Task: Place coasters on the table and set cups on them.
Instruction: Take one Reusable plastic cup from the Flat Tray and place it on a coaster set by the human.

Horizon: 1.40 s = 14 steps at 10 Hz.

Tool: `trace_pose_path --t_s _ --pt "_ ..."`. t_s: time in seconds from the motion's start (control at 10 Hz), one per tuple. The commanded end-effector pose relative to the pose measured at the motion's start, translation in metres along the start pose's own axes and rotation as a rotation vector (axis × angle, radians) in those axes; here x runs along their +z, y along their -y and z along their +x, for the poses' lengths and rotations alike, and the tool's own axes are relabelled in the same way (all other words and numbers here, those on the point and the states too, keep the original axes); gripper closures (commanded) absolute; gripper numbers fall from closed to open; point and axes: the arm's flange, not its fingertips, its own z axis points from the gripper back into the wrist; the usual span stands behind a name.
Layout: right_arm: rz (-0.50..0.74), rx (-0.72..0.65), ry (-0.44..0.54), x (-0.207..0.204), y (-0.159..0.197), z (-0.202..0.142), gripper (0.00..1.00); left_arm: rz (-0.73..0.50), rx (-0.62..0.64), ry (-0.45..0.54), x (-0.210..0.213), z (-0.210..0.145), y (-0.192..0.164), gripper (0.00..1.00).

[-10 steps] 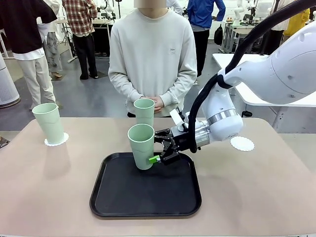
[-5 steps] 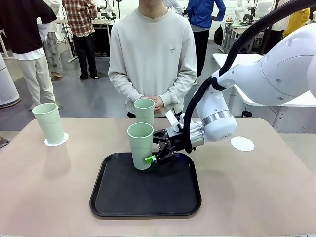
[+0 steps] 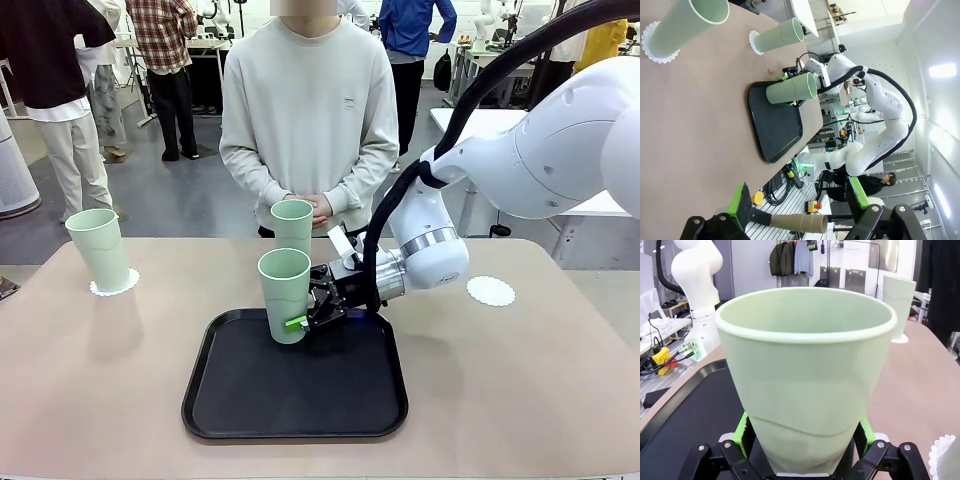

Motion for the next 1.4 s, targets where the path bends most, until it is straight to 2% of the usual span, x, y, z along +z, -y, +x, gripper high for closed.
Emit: trace_pose_path --t_s 0.0,0.1,0.2,0.3,0.4,0.5,0.6,0.7,0.8,1.0,1.1,1.3 --pt "-0.021 -0.035 0.041 -0.008 0.007 0.002 0.00 -0.009 -0.009 0.011 0.001 0.000 0.001 0.00" --pt "-0.020 -0.029 0.058 -0.008 0.007 0.002 0.00 -0.009 -0.009 0.011 0.001 0.000 0.001 0.00" --pt "-0.007 -0.014 0.073 -0.007 0.007 0.002 0.60 -0.009 -0.009 0.011 0.001 0.000 0.001 0.00" --pt "-0.009 -0.014 0.076 -0.006 0.006 0.002 0.60 -0.009 -0.009 0.011 0.001 0.000 0.001 0.00" --pt "-0.017 -0.011 0.082 -0.003 0.005 0.004 1.00 -0.009 -0.009 0.011 0.001 0.000 0.001 0.00" --pt "-0.024 -0.008 0.080 -0.001 0.001 0.008 0.65 -0.009 -0.009 0.011 0.001 0.000 0.001 0.00" --pt "-0.049 -0.042 0.075 0.004 -0.007 0.018 1.00 -0.009 -0.009 0.011 0.001 0.000 0.001 0.00" --pt "-0.082 -0.031 0.093 0.015 -0.021 0.044 1.00 -0.009 -0.009 0.011 0.001 0.000 0.001 0.00" --pt "-0.093 -0.088 0.056 0.031 -0.036 0.081 1.00 -0.009 -0.009 0.011 0.001 0.000 0.001 0.00" --pt "-0.194 -0.071 -0.003 0.076 -0.056 0.158 1.00 -0.009 -0.009 0.011 0.001 0.000 0.001 0.00" --pt "-0.258 -0.097 -0.011 0.100 -0.053 0.180 1.00 -0.009 -0.009 0.011 0.001 0.000 0.001 0.00" --pt "-0.298 -0.136 -0.018 0.129 -0.048 0.199 1.00 -0.009 -0.009 0.011 0.001 0.000 0.001 0.00"
